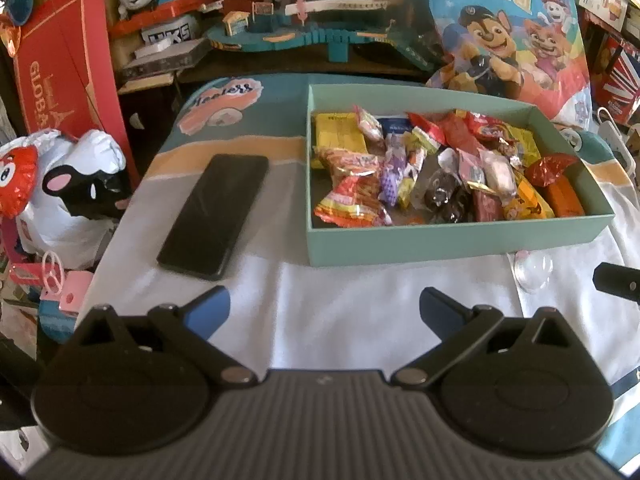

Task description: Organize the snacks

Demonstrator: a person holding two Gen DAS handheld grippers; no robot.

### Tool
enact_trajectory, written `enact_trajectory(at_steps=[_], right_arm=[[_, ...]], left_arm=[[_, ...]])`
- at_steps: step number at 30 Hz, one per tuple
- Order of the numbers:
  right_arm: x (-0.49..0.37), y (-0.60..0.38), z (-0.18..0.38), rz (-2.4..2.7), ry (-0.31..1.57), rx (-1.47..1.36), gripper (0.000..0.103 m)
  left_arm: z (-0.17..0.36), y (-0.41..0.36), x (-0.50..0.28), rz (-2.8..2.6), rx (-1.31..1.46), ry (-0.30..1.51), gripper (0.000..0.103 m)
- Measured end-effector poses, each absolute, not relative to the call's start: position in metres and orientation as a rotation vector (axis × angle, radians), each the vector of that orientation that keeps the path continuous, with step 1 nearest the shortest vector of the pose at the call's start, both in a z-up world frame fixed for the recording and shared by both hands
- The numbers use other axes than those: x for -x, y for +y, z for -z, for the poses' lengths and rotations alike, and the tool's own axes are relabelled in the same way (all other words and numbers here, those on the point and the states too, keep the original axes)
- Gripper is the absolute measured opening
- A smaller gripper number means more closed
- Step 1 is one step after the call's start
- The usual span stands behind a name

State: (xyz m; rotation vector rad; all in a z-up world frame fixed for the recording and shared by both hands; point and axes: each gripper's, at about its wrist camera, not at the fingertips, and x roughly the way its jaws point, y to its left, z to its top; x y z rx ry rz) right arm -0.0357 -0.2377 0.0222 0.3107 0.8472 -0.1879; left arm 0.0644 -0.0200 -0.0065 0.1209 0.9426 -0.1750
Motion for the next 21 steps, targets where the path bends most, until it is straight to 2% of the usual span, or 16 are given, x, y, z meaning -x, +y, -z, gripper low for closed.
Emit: enact_trajectory(at_steps=[21], right_arm=[[0.0393,-0.2354,-0.0263,0.208,0.841,-0.291,0.103]], left_arm=[[0.0038,-0.0172,-0.0662,0.166,-0.129,0.930,0.103]])
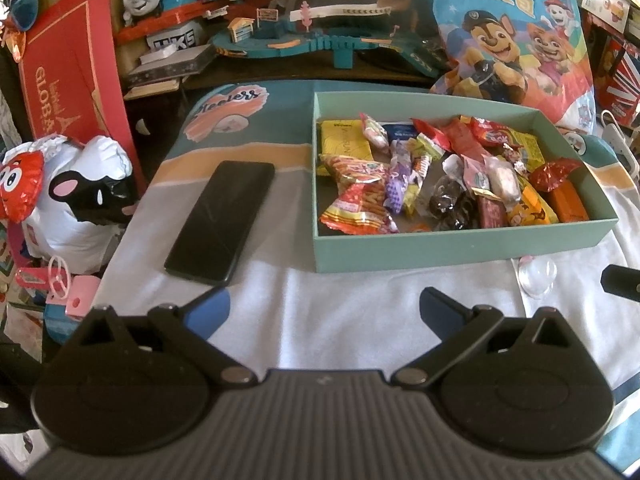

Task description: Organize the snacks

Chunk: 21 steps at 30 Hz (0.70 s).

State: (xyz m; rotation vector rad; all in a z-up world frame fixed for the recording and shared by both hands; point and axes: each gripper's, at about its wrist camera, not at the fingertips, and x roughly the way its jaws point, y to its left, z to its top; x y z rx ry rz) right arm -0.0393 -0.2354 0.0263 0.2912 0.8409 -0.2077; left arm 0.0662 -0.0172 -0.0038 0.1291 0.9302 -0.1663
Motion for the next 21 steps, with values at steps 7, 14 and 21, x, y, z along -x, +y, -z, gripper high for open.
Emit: enact_trajectory(at_steps=[7,14,21], right_arm=[[0.0386,-0.2365,-0.0248,0.211,0.847,-0.283,0.103],[0.0374,-0.2371,-0.0223,0.216,0.853,-0.283,0.103],[0.0372,-0.2362,-0.0216,0.218,0.856,-0.280,0.103]], left_arm=[[0.0060,-0.0212,-0.0680,0.168,-0.141,0.930,0.103],[0.0104,-0.0220,-0.0695,0.172,-0.144,0.943,0.103],[0.0140,-0.0235,-0.0676,0.219,-0.141,0.952,0.103]])
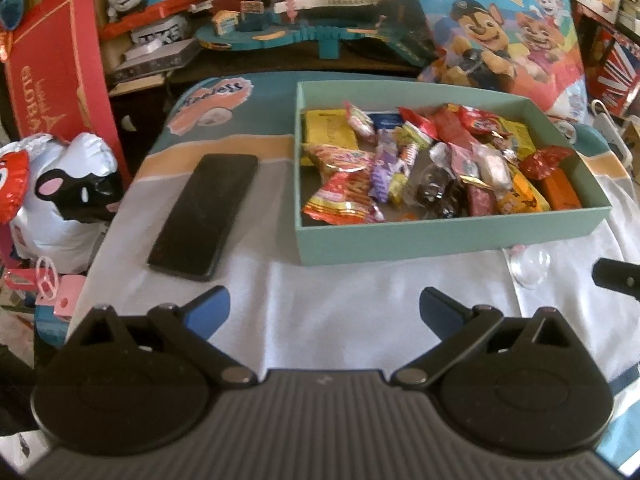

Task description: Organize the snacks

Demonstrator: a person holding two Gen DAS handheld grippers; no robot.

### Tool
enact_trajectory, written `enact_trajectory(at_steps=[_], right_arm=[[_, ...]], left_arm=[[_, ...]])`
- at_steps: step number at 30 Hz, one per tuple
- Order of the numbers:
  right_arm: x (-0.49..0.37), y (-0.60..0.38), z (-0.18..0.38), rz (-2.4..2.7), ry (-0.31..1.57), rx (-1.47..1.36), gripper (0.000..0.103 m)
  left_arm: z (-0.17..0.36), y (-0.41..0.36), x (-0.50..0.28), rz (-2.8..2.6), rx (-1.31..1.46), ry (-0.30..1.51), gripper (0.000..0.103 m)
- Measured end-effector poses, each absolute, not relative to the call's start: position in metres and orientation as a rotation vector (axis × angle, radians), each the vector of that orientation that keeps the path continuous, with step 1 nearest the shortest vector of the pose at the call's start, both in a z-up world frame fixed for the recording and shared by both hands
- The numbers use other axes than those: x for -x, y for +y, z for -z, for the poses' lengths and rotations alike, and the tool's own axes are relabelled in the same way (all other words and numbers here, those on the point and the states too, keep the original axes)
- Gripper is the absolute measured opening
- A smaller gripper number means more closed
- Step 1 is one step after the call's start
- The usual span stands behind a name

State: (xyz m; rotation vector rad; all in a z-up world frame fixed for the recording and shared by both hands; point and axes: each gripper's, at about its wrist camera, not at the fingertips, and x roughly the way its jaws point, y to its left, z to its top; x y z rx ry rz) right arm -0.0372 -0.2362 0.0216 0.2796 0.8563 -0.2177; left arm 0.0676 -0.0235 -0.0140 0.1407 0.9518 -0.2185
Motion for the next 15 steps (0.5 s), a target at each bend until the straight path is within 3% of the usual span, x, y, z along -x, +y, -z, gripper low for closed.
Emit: enact_trajectory(at_steps=[15], right_arm=[[0.0401,-0.2344,-0.0225,0.236,0.849,-0.277,0.103]], left_arm=[[0.0060,-0.0206,-0.0626,0.187,-0.147,0.923,0.103]])
